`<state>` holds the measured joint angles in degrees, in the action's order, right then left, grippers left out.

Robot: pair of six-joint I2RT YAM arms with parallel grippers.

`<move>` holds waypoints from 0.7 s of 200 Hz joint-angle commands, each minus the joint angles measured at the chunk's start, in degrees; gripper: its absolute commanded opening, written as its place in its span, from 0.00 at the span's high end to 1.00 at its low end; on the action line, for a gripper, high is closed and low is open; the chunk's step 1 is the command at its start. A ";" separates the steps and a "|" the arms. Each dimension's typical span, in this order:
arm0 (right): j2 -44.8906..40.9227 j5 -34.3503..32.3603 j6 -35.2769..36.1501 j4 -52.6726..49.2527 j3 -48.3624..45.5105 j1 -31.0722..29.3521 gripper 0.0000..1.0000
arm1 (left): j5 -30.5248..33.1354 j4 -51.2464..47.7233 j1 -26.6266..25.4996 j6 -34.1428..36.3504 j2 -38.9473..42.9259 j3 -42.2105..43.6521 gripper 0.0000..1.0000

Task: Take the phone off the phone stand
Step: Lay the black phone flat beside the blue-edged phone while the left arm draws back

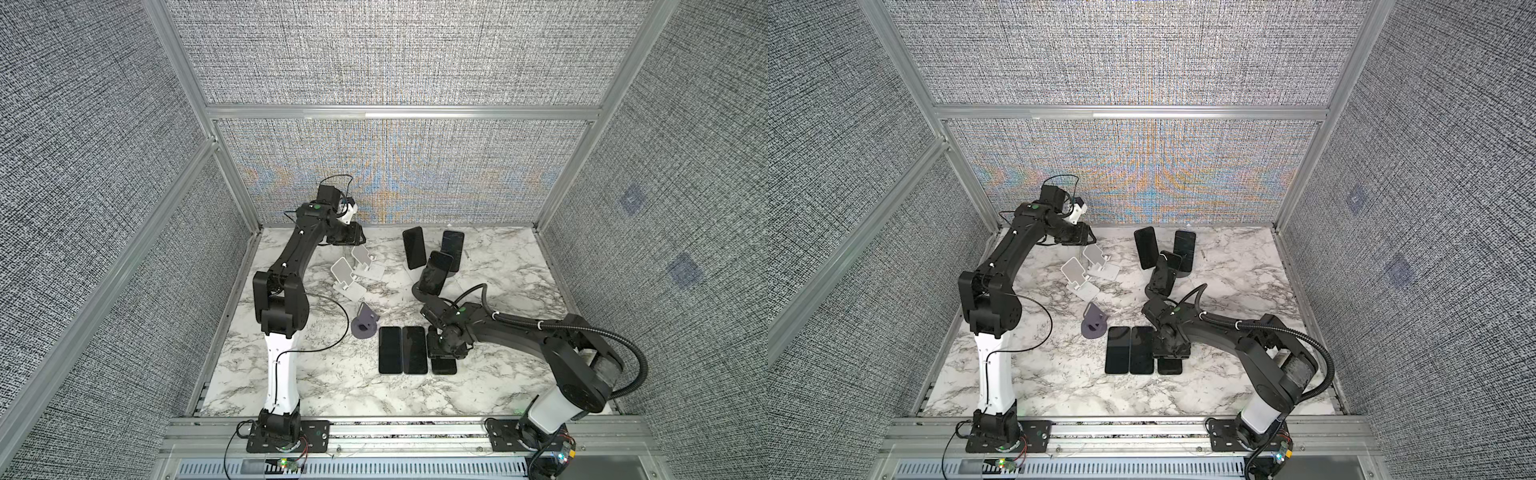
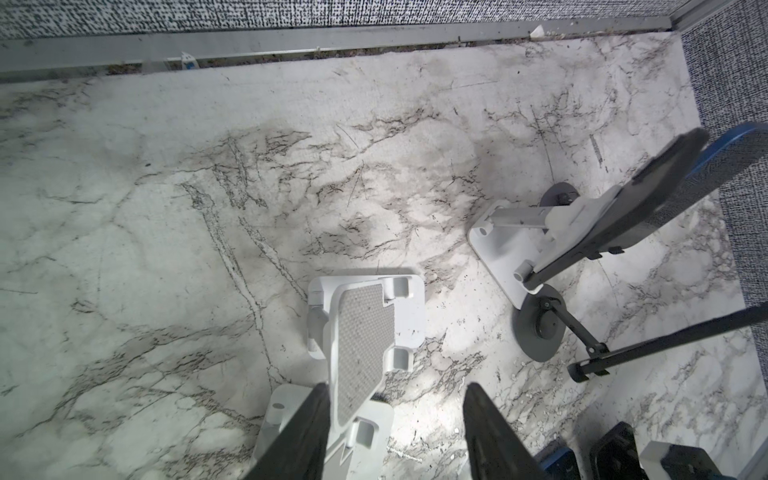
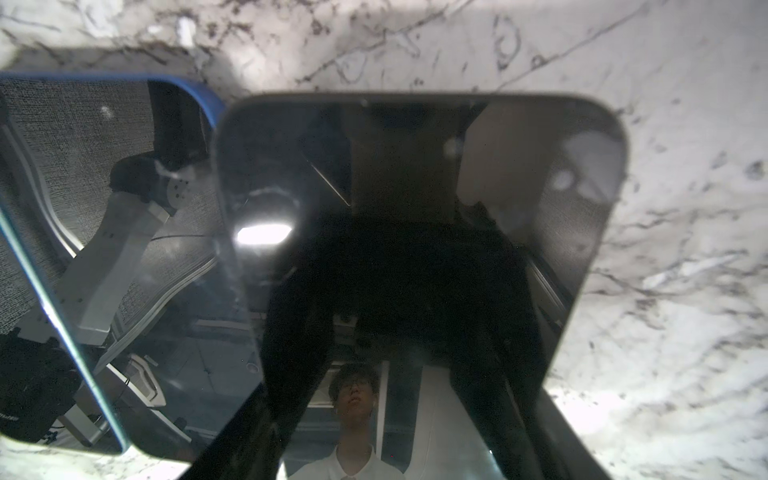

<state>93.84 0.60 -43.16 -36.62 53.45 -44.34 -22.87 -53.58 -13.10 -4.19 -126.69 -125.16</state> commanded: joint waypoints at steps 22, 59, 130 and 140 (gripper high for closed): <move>0.66 3.60 -0.95 2.86 -0.56 -0.14 0.35 | -1.08 -0.52 -0.08 0.36 3.58 2.10 0.46; 0.58 4.06 -1.03 2.47 -0.12 -0.39 0.33 | -1.10 0.71 -0.08 -0.47 7.15 6.73 0.46; -1.79 2.61 -0.45 -0.63 0.91 -0.83 0.28 | -2.35 5.40 -0.17 -2.38 14.47 16.34 0.46; -3.58 1.65 0.10 -2.20 1.10 -0.69 0.28 | -2.42 5.59 -0.25 -2.49 15.35 16.98 0.46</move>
<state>93.01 1.50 -43.53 -37.12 54.00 -44.99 -24.51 -49.78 -13.30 -6.13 -113.82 -109.12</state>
